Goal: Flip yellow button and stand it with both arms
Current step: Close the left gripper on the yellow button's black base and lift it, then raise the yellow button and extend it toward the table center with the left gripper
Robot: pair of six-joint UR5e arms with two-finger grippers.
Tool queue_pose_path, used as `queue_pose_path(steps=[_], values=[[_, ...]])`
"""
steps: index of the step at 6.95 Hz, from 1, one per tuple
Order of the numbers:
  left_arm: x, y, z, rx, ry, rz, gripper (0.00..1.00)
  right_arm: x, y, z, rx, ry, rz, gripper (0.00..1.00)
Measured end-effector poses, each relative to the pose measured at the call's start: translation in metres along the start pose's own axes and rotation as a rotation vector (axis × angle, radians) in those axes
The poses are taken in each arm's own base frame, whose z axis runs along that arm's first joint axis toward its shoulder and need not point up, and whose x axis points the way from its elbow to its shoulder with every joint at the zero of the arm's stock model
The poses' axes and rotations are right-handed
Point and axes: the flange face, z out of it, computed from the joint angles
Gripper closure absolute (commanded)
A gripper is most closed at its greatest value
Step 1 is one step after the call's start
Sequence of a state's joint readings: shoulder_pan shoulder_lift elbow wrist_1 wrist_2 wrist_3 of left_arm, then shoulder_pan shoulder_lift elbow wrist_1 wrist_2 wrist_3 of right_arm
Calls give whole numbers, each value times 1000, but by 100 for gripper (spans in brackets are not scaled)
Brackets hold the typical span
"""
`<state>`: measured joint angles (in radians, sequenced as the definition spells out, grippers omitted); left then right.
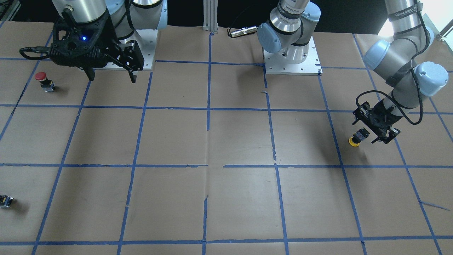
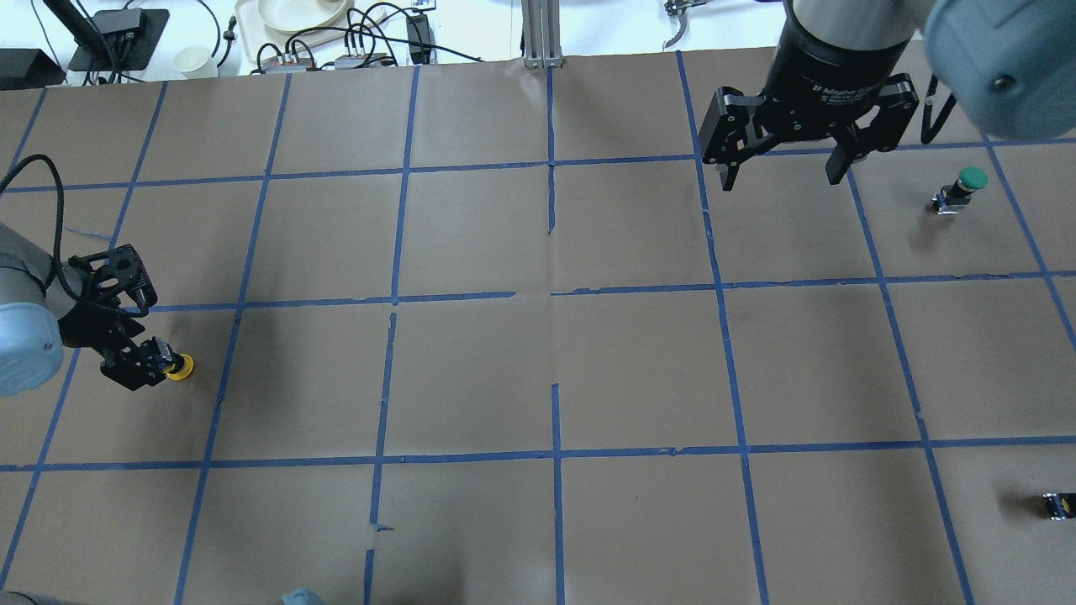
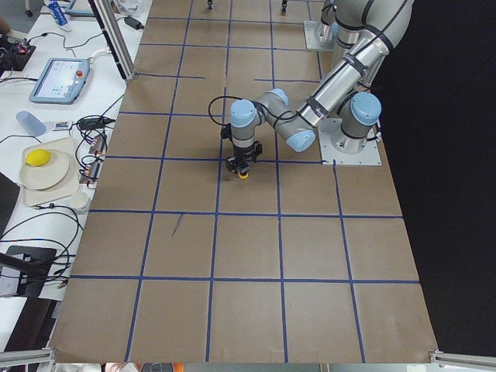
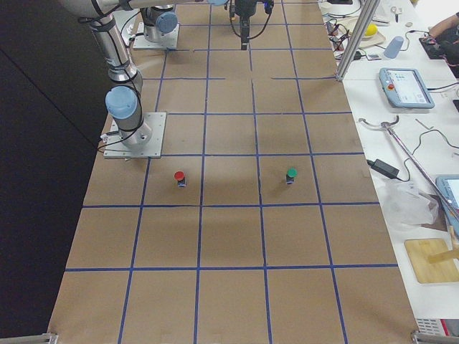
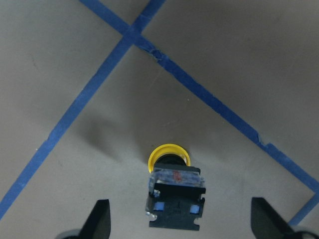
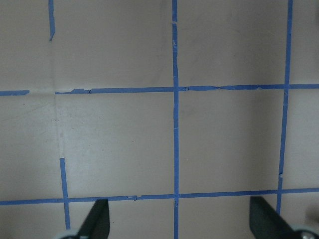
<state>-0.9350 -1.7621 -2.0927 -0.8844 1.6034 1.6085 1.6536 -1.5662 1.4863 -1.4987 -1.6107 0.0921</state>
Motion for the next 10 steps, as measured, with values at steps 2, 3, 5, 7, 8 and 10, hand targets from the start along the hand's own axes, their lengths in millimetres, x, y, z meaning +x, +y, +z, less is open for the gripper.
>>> queue_pose_path(steps=[2, 3, 5, 7, 8, 10], values=[[-4, 0, 6, 8, 3, 26, 45, 0, 0, 0, 0, -1, 0, 0], [-5, -1, 5, 16, 1, 42, 68, 0, 0, 0, 0, -1, 0, 0], [-5, -2, 4, 22, -1, 74, 88, 0, 0, 0, 0, 0, -1, 0], [-2, -9, -7, 66, 4, 79, 89, -2, 0, 0, 1, -2, -3, 0], [3, -17, -18, 129, 48, 64, 89, -2, 1, 0, 1, -2, -4, 0], [24, -43, -59, 294, 242, -93, 92, -3, 1, 0, 1, -3, -5, 0]])
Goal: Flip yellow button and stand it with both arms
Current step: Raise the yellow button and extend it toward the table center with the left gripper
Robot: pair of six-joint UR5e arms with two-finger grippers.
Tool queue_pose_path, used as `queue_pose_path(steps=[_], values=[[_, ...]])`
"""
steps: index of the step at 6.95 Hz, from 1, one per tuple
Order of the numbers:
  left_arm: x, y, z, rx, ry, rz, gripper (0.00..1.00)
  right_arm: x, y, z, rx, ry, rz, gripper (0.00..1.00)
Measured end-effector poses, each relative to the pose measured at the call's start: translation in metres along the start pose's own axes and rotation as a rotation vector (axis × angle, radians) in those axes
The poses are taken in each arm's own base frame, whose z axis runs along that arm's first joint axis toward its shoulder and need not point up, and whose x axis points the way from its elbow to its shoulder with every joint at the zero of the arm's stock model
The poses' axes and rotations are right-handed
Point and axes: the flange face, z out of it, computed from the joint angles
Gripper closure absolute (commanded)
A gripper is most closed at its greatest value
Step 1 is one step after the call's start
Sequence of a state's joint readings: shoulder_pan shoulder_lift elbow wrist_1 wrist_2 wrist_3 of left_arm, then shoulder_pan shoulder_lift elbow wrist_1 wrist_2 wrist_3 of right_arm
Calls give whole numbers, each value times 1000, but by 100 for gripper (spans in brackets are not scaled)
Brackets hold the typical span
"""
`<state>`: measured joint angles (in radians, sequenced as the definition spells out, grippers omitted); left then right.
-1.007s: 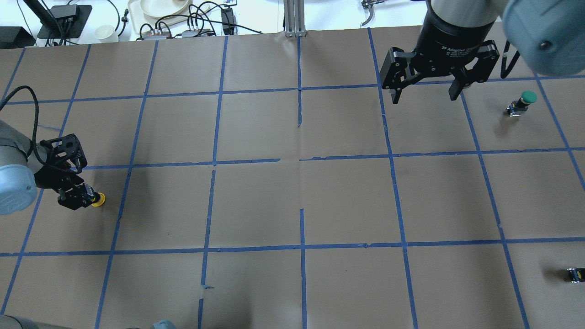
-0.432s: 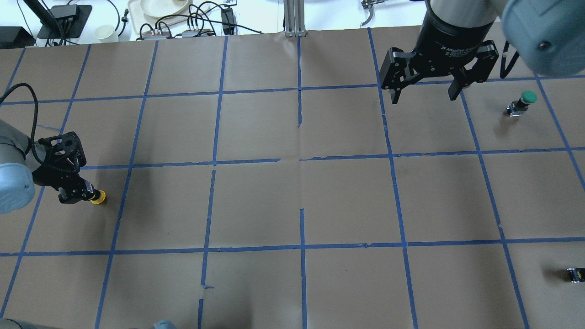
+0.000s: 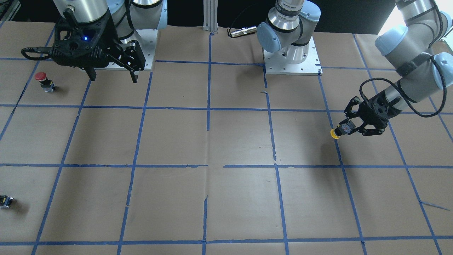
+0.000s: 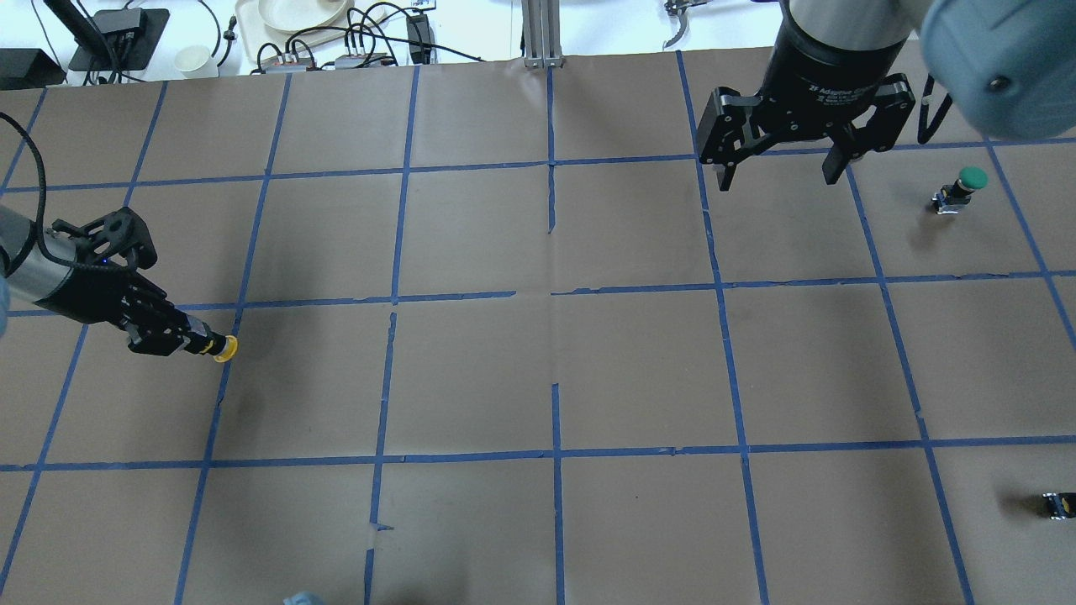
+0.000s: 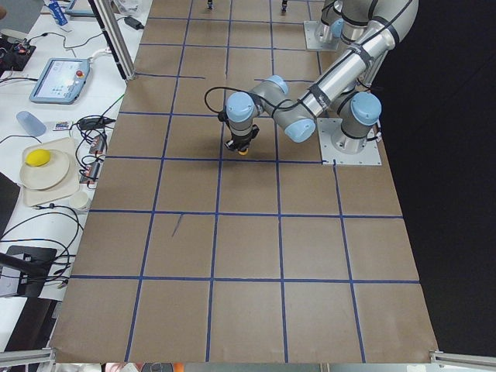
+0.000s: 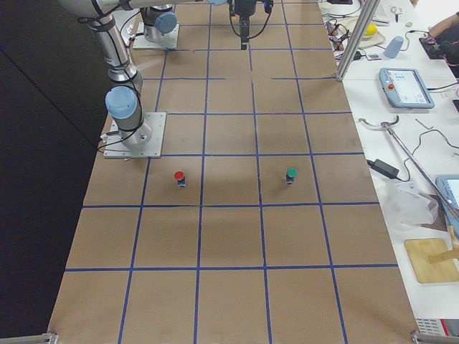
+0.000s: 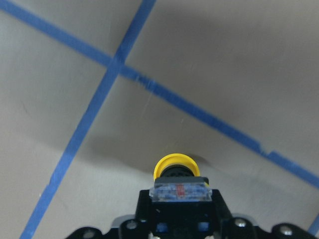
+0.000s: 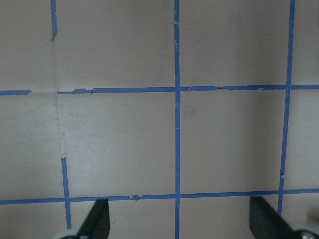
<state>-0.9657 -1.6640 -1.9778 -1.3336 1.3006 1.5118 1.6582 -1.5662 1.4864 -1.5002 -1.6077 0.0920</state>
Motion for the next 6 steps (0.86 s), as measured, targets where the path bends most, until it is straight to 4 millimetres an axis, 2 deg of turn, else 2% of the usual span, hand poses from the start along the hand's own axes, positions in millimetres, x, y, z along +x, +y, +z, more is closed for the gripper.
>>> queue_pose_path(steps=[2, 4, 6], values=[[53, -46, -11, 162, 211, -213, 95, 0, 0, 1, -1, 0, 0, 0], [114, -93, -3, 309, 480, -339, 95, 0, 0, 2, -3, -2, 1, 0], [159, -130, 9, 453, 706, -441, 95, 0, 0, 2, -3, -1, 1, 0]])
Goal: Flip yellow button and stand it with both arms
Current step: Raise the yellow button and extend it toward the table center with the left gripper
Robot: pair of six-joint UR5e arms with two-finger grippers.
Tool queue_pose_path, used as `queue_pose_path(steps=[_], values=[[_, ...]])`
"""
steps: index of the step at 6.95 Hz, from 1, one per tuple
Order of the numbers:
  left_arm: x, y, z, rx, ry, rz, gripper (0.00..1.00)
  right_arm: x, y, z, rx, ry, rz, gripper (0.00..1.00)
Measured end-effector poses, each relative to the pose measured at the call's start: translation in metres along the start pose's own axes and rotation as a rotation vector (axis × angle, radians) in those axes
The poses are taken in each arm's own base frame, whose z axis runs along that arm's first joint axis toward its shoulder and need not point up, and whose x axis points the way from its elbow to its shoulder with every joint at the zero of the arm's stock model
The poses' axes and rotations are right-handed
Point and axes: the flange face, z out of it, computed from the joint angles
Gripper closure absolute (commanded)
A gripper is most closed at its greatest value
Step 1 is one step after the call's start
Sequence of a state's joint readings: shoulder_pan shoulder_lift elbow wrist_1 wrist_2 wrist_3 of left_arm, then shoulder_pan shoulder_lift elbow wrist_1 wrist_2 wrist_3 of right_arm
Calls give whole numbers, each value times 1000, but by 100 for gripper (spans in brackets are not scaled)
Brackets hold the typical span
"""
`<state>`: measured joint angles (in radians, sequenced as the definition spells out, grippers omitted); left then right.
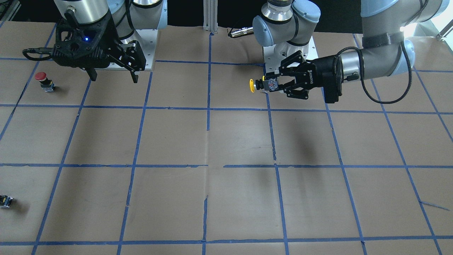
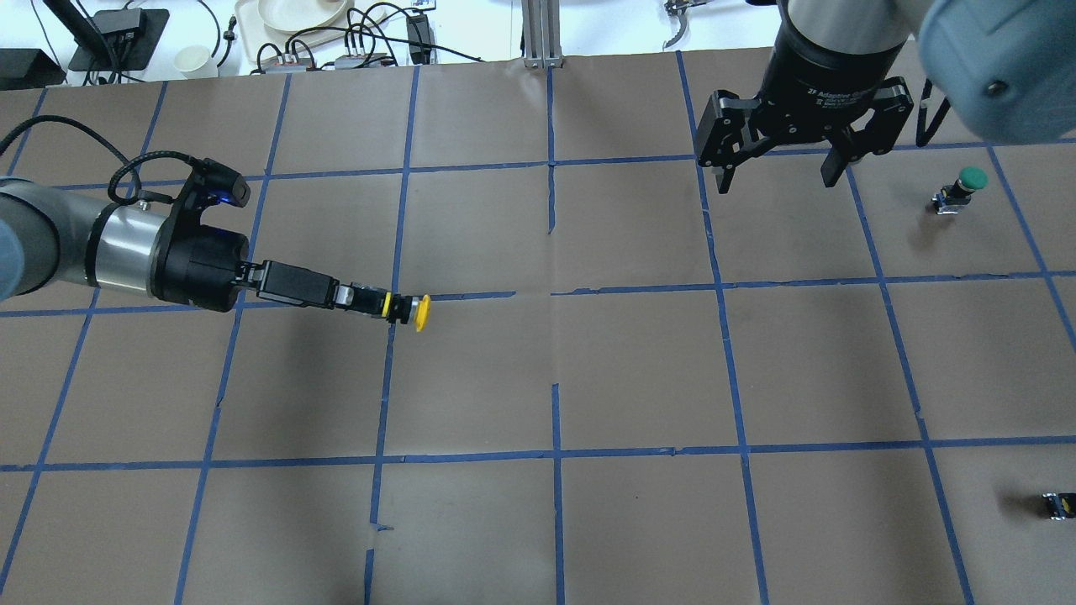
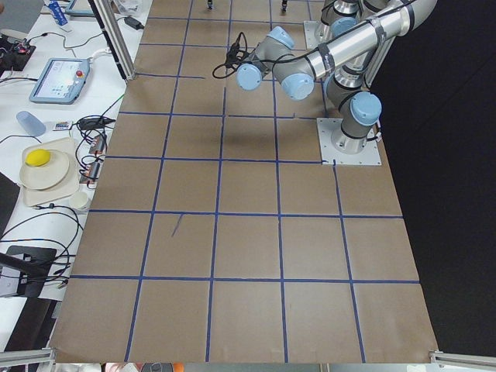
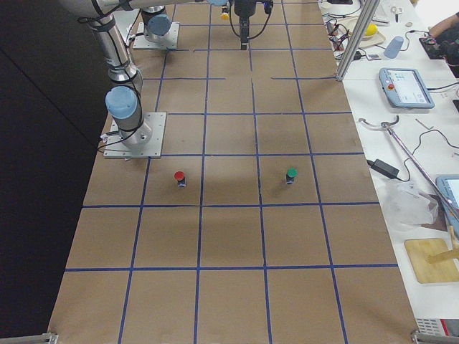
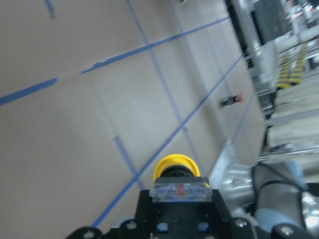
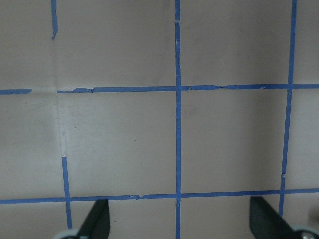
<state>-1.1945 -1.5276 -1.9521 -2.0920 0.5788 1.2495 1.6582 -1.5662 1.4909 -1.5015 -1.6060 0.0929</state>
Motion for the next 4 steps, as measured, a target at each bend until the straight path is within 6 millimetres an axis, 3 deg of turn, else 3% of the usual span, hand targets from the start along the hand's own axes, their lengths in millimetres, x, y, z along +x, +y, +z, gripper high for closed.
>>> queue_pose_path(steps=[2, 4], values=[[25, -13, 44, 151, 161, -74, 95, 0, 0, 0, -1, 1, -1, 0], [34, -23, 60, 245, 224, -117, 96, 0, -1, 0, -2, -5, 9, 1]])
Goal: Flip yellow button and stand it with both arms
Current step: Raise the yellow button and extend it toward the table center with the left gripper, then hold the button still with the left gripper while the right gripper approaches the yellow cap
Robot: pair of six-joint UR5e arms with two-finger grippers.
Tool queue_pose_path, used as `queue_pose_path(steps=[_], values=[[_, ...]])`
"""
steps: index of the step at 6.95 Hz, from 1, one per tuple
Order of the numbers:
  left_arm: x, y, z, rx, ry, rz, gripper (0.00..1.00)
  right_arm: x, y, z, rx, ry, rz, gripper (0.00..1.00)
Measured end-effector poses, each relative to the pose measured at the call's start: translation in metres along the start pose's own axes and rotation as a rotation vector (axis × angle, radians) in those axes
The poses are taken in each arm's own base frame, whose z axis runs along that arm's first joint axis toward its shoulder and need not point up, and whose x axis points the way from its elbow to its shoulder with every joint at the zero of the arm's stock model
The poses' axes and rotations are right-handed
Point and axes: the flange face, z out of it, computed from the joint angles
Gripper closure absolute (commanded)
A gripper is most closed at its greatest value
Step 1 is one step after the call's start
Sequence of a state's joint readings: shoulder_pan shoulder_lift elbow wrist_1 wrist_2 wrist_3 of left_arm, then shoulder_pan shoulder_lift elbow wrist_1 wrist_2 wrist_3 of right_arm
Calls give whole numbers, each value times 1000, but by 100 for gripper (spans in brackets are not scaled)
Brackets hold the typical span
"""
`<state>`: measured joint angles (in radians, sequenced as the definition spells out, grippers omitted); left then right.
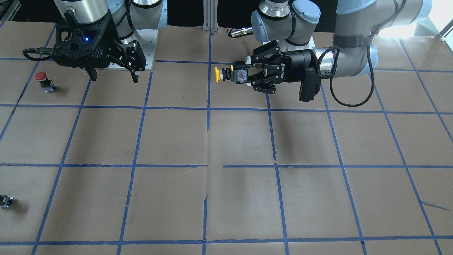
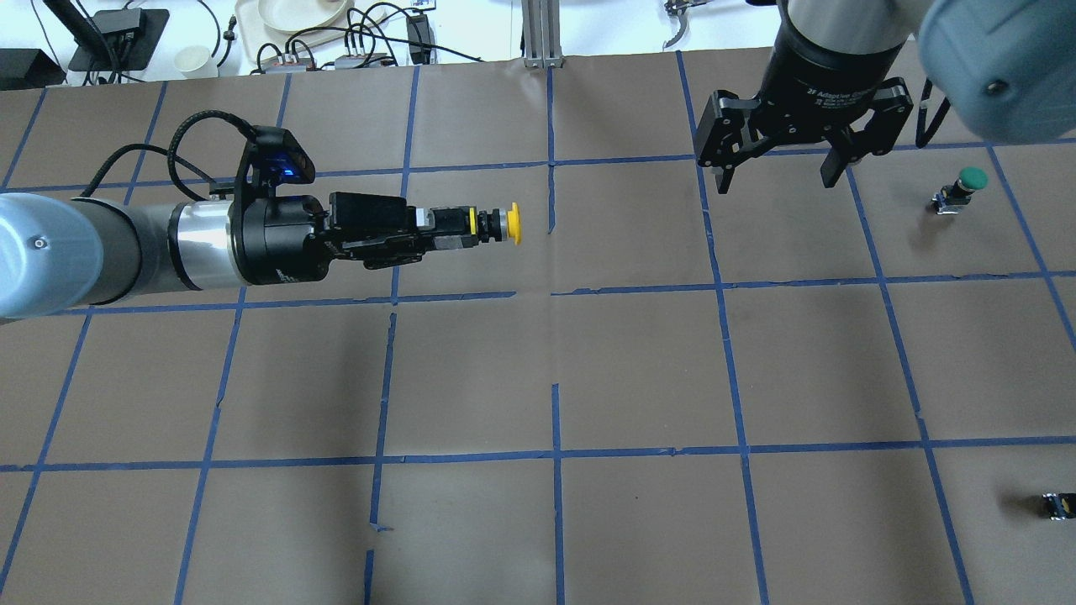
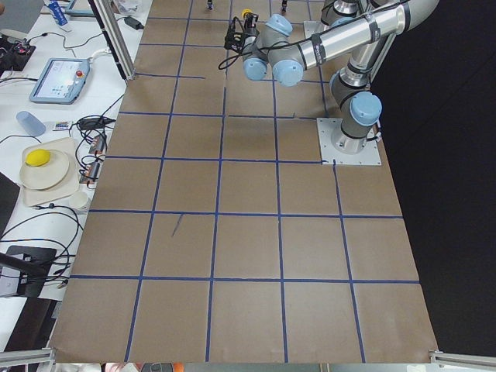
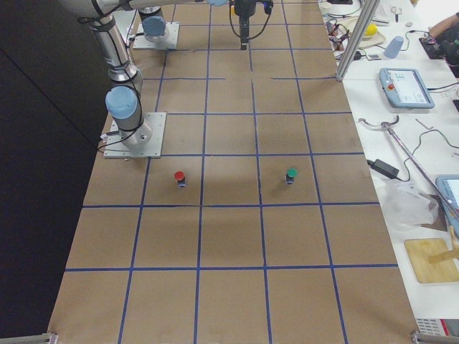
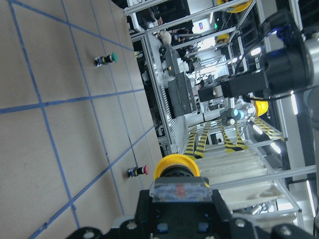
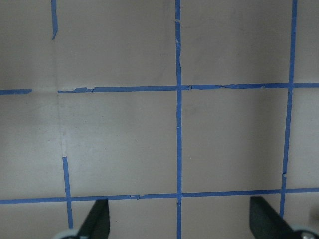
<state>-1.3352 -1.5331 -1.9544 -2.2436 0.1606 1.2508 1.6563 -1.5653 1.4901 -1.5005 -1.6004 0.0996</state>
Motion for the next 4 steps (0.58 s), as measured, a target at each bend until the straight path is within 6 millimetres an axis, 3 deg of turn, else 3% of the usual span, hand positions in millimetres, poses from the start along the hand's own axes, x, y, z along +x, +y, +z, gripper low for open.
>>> queue_pose_path(steps=[2, 4], values=[[8, 2, 8, 51, 35, -65, 96, 7, -5, -2, -7, -84, 91, 1], [14, 2, 17, 86, 58, -105, 96, 22, -10, -2, -82, -319, 242, 0]])
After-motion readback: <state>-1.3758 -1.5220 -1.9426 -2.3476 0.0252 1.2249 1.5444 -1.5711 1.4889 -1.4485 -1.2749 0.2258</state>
